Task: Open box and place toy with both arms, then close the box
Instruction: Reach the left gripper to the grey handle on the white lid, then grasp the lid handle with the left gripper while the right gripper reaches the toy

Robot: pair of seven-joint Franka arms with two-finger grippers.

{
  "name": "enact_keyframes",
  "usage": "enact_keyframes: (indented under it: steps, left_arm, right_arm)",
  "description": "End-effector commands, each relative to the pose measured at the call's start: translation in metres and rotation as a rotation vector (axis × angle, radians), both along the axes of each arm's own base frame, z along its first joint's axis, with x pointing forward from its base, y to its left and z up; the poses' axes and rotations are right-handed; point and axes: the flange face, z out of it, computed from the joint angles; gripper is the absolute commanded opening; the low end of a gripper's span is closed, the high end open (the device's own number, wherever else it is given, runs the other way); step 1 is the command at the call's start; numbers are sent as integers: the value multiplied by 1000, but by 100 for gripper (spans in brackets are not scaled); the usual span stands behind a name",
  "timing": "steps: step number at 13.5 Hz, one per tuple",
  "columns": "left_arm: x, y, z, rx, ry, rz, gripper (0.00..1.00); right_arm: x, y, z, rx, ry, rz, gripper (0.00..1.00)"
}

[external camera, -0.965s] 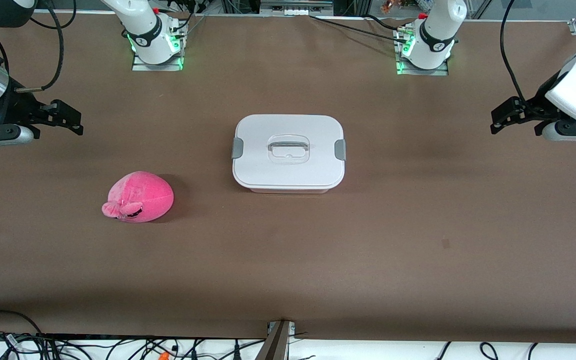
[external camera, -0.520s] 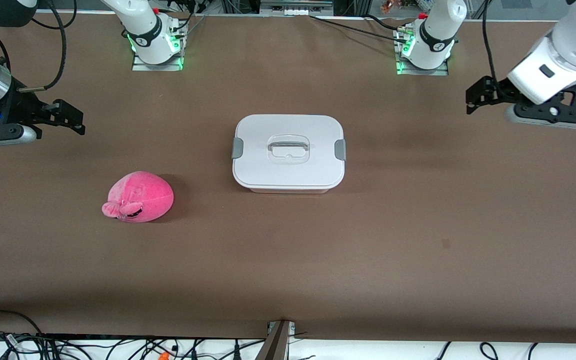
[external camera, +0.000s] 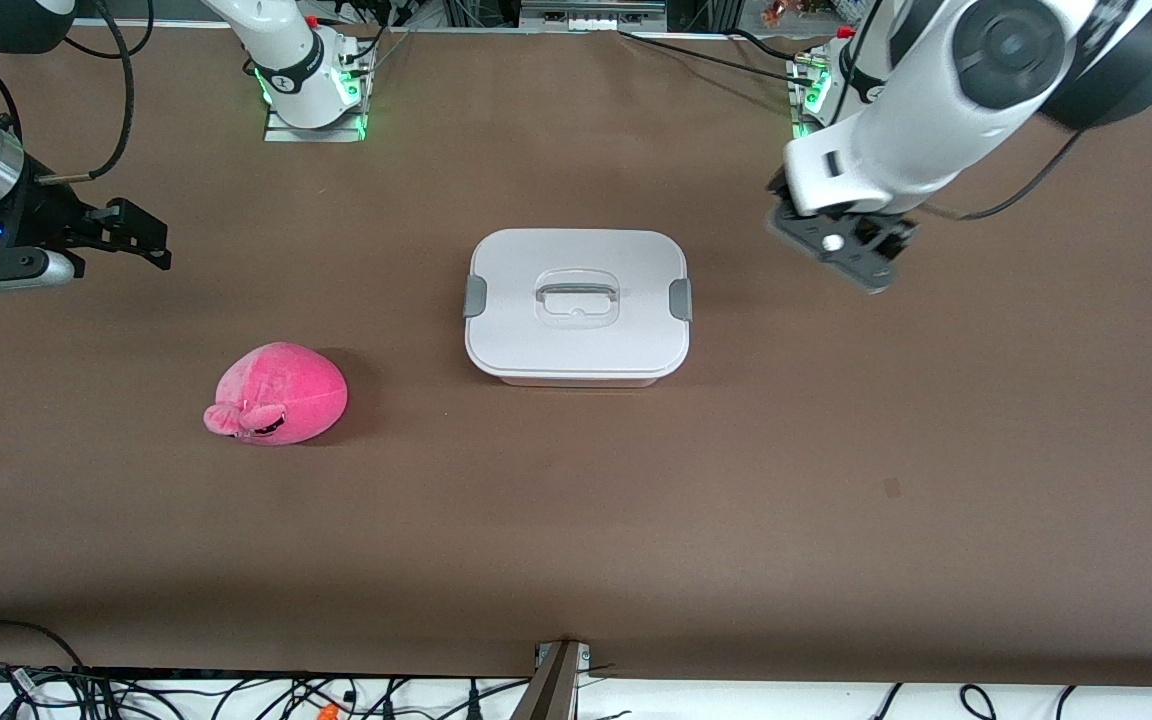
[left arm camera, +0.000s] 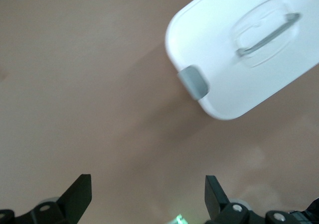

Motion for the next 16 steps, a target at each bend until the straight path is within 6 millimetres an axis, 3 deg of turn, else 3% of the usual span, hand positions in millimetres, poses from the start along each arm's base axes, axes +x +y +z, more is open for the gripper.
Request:
enact_keyframes:
  steps: [1, 4, 5, 6, 7, 8, 9, 12, 14, 16]
  left_arm:
    - [0, -75, -43, -96, -4, -195, 100]
    - [-20, -155, -85, -103, -132, -356, 100]
    - [-22, -171, -99, -113, -168, -384, 100]
    - [-26, -186, -112, -112, -197, -418, 100]
    - [-27, -193, -124, -99, -212, -444, 100]
    - [-26, -198, -137, -81, -224, -468, 100]
    - [-27, -206, -150, -74, -253, -497, 95]
    - [-29, -221, -179, -75, -285, -540, 64]
    - [-29, -221, -180, -74, -285, -541, 37]
    - [-33, -222, -182, -70, -277, -544, 12]
  right_arm:
    - [1, 4, 7, 14, -6, -2, 100]
    - [2, 5, 9, 15, -16, 2, 100]
    - [5, 5, 9, 14, -33, 4, 100]
    - [8, 8, 2, 14, -26, 8, 100]
    - [17, 13, -16, -1, -3, 34, 100]
    - [24, 17, -19, 1, -13, 40, 100]
    - [33, 18, -38, 2, 7, 41, 100]
    - [45, 20, -77, 2, 76, 47, 100]
    - [49, 21, -96, 5, 96, 66, 100]
    - [57, 21, -141, 11, 97, 68, 100]
